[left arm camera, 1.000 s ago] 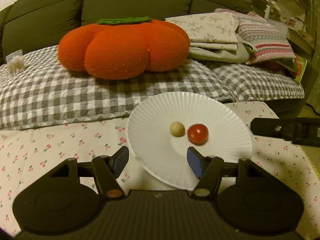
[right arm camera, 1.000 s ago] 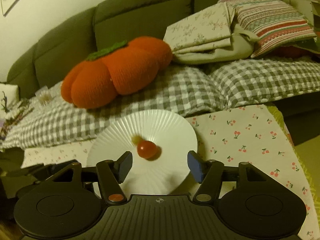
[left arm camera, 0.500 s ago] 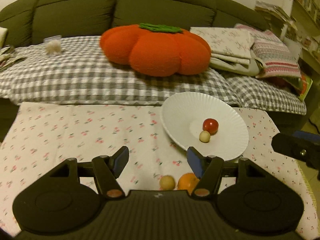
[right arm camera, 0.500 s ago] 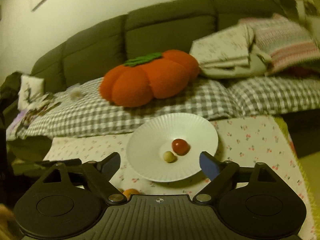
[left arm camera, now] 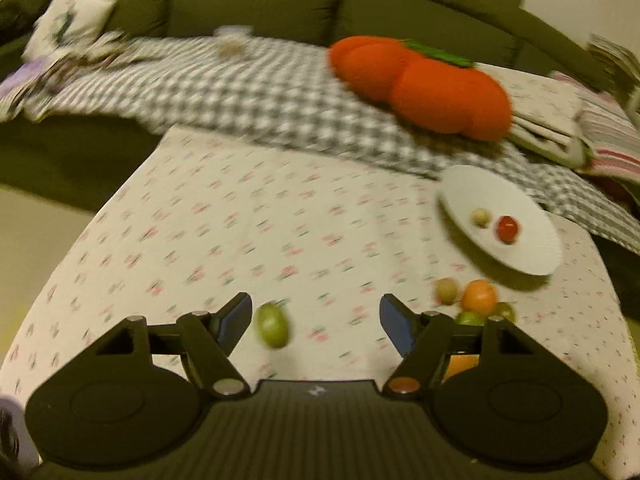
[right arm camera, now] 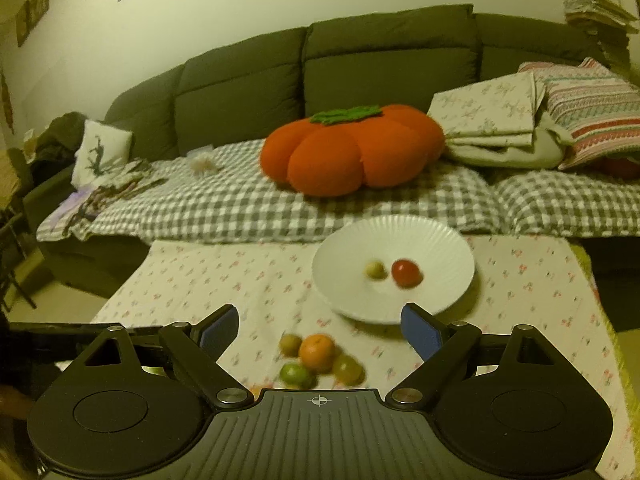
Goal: Organize fruits
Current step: 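Move both tools back to the remaining fruit cluster, then grasp the green round fruit with the left tool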
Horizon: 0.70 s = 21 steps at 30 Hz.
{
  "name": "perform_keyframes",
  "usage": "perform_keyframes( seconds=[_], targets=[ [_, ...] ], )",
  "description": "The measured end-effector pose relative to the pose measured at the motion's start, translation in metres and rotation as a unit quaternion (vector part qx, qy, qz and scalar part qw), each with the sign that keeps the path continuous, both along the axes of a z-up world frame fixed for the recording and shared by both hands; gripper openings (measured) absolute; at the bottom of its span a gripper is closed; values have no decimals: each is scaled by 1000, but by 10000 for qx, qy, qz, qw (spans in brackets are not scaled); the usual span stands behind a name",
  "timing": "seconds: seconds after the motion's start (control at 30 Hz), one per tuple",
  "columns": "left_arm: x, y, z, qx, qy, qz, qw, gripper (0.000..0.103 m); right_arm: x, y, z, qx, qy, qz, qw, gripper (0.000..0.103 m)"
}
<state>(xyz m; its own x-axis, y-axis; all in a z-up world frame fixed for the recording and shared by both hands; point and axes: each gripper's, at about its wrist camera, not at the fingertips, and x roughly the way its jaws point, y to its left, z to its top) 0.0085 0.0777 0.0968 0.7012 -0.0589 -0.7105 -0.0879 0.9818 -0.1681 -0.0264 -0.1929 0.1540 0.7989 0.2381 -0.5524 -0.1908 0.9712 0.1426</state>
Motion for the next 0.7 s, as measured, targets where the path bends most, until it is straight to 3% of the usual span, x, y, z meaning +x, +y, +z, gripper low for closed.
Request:
perform_keyframes(
  seconds=[0.1, 0.17, 0.7],
  targets=[
    [-1, 12, -10, -40, 123, 182, 9998, 70, -12, 4, -7, 2, 100, 77, 9999, 92],
    [3, 12, -17, 21, 198, 163, 9997, 70, -18, 7, -12, -11, 176, 91, 9998, 99],
    [32, 0, -58, 385, 590, 239, 9972, 65, 6, 7, -58, -500, 875, -179, 9947, 99]
  ],
)
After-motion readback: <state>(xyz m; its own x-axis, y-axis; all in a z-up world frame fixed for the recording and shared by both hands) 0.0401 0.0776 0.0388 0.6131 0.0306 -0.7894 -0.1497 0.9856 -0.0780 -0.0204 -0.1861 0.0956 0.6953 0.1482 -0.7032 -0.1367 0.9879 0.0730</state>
